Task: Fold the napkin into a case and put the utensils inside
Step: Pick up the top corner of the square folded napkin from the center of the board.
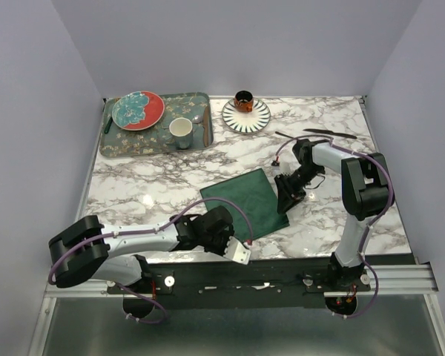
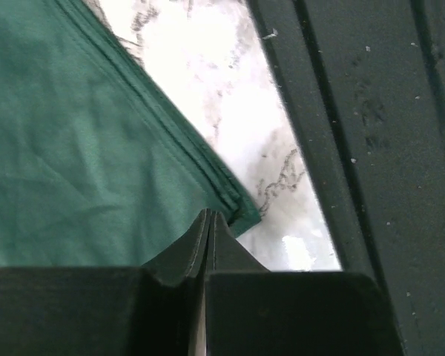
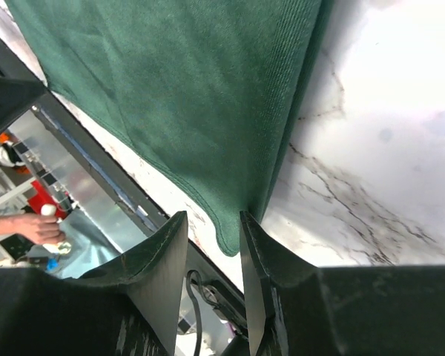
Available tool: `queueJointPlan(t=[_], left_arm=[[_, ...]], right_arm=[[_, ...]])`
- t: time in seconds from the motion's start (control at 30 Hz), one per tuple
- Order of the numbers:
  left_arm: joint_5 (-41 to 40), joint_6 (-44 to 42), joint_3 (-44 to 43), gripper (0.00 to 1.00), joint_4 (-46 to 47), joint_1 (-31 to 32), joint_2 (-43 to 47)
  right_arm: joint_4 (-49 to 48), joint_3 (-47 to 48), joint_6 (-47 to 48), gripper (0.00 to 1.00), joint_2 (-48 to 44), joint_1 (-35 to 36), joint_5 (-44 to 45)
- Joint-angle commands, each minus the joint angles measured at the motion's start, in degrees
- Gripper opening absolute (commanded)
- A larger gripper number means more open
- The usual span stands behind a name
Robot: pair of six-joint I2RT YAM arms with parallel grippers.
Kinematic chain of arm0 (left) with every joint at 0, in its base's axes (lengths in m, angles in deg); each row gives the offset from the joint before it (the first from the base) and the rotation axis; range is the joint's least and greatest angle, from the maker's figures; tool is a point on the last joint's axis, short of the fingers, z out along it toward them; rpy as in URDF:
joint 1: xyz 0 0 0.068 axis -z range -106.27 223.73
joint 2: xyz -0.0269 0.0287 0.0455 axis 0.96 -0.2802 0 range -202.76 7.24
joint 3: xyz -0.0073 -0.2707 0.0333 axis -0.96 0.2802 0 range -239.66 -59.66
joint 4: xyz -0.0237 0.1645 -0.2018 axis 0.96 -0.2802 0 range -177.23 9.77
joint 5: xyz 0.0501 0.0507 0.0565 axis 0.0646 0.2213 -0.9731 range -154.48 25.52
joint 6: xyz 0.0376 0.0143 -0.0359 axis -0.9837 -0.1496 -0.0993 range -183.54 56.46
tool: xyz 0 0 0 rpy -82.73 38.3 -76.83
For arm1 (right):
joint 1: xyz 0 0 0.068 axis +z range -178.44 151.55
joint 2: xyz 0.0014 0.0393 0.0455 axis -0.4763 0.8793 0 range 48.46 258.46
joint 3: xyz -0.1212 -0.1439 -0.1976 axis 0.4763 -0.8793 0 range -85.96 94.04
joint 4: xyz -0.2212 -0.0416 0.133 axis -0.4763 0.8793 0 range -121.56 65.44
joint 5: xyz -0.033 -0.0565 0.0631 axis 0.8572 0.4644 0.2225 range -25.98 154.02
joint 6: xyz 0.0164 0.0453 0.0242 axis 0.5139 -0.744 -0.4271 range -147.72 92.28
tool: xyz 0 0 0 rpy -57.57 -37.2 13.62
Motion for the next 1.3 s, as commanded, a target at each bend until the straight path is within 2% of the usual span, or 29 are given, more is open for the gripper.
queueJointPlan(t=[0.0,0.23,0.33,0.37,0.4,0.83,0.97,1.1,1.27], left_arm=[[-0.2,-1.9,-4.7,0.01,-1.0,-2.5,-0.7],[2.2,-5.3,-10.4,0.01,-4.9,-6.7,-4.5],[3.9,-6.7,-11.0,0.27,-9.2,-6.6,-3.7],[4.2,-6.3,-9.5,0.43,-9.2,-6.2,-2.3],[3.9,-6.0,-8.8,0.46,-9.0,-5.6,-1.7],[0.5,-3.3,-4.4,0.42,-4.7,-0.9,-3.0],[0.0,-3.3,-3.9,0.42,-3.4,-0.7,-3.9],[-0.4,-3.7,-3.4,0.42,-2.9,-0.6,-4.6],[-0.1,-4.3,-2.9,0.43,-2.7,-0.6,-4.7]], right_arm=[[1.1,2.1,1.4,0.42,-1.4,-0.2,2.1],[1.6,2.9,1.8,0.43,-1.1,-0.6,2.5],[1.7,3.0,2.1,0.43,-1.1,-1.0,2.7],[1.9,3.1,2.1,0.43,-1.1,-1.0,2.6],[1.9,3.1,2.1,0.45,-1.0,-1.0,2.6],[2.1,2.9,1.9,0.58,-1.1,-1.0,2.8],[2.1,2.7,2.0,0.61,-1.3,-1.1,3.3],[2.2,2.7,1.9,0.69,-1.3,-1.1,3.3],[2.2,2.9,2.0,0.71,-0.9,-1.2,3.5]])
